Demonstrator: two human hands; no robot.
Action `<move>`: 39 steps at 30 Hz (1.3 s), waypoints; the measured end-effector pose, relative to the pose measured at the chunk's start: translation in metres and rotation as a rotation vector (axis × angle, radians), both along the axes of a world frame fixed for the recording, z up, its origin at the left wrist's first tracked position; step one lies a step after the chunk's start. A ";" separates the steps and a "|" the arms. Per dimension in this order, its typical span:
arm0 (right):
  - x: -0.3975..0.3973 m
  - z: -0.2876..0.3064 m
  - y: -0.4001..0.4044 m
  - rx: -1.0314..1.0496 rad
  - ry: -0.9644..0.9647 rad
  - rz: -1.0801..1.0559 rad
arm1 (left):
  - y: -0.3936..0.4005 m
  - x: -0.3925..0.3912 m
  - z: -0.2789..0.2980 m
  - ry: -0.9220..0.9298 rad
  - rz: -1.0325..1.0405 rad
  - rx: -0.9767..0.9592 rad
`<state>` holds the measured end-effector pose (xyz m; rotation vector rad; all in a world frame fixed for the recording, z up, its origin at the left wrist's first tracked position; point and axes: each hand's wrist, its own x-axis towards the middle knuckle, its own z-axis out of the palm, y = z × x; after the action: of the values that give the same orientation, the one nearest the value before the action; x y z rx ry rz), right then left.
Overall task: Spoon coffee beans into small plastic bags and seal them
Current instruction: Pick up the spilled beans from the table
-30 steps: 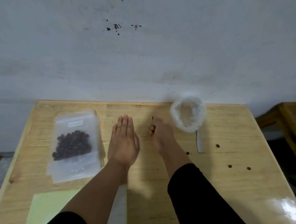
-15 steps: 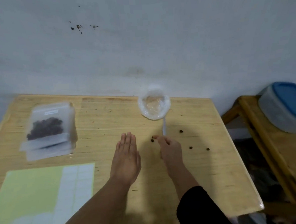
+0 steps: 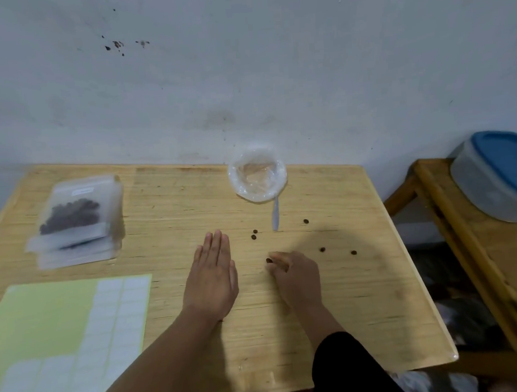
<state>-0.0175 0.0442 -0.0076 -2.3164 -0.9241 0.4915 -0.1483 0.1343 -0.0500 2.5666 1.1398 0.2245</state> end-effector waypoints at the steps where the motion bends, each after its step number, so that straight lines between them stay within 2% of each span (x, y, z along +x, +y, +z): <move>1: 0.001 -0.002 0.001 0.006 -0.007 0.014 | 0.000 0.000 0.001 0.008 -0.001 -0.004; 5: 0.000 -0.004 0.006 0.049 -0.014 0.021 | 0.000 0.001 0.005 0.024 -0.003 -0.029; 7: -0.001 0.001 0.011 0.087 0.075 -0.002 | 0.002 0.001 0.007 0.028 -0.001 -0.046; 9: 0.000 0.010 0.017 0.190 0.380 -0.108 | 0.004 0.003 0.009 0.031 0.003 -0.045; 12: 0.002 0.022 0.028 0.465 1.059 -0.337 | 0.010 0.011 0.011 0.024 0.011 -0.046; 13: 0.004 0.023 0.030 0.546 1.220 -0.388 | 0.012 0.015 0.011 0.022 0.011 -0.048; 14: 0.005 0.024 0.032 0.601 1.325 -0.425 | 0.014 0.018 0.011 0.019 0.011 -0.051; 16: 0.009 0.024 0.036 0.643 1.389 -0.464 | 0.015 0.023 0.008 0.024 0.014 -0.050; 18: 0.012 0.025 0.041 0.557 1.273 -0.468 | 0.015 0.024 0.006 0.037 0.015 -0.033; 22: 0.016 0.015 0.054 0.215 0.526 -0.246 | 0.015 0.021 0.006 0.026 0.006 -0.009; 23: 0.016 0.012 0.057 0.155 0.383 -0.170 | 0.015 0.021 0.006 0.023 0.003 -0.008; 25: 0.016 0.008 0.061 0.062 0.216 -0.041 | 0.015 0.021 0.005 0.015 -0.001 -0.005; 28: 0.016 0.001 0.066 -0.001 0.071 0.044 | 0.015 0.021 0.004 0.000 0.001 -0.008; 31: 0.012 -0.004 0.065 0.049 -0.002 0.017 | 0.015 0.021 0.004 -0.002 0.003 -0.016; 35: 0.010 -0.008 0.063 0.110 -0.014 -0.030 | 0.015 0.021 0.006 0.018 0.004 -0.019; 39: 0.008 -0.010 0.062 0.040 -0.036 -0.010 | 0.015 0.021 0.005 0.020 0.004 -0.003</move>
<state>-0.0094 0.1067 -0.0179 -2.2994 -0.9305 0.4243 -0.1269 0.1494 -0.0452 2.5702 1.1511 0.1987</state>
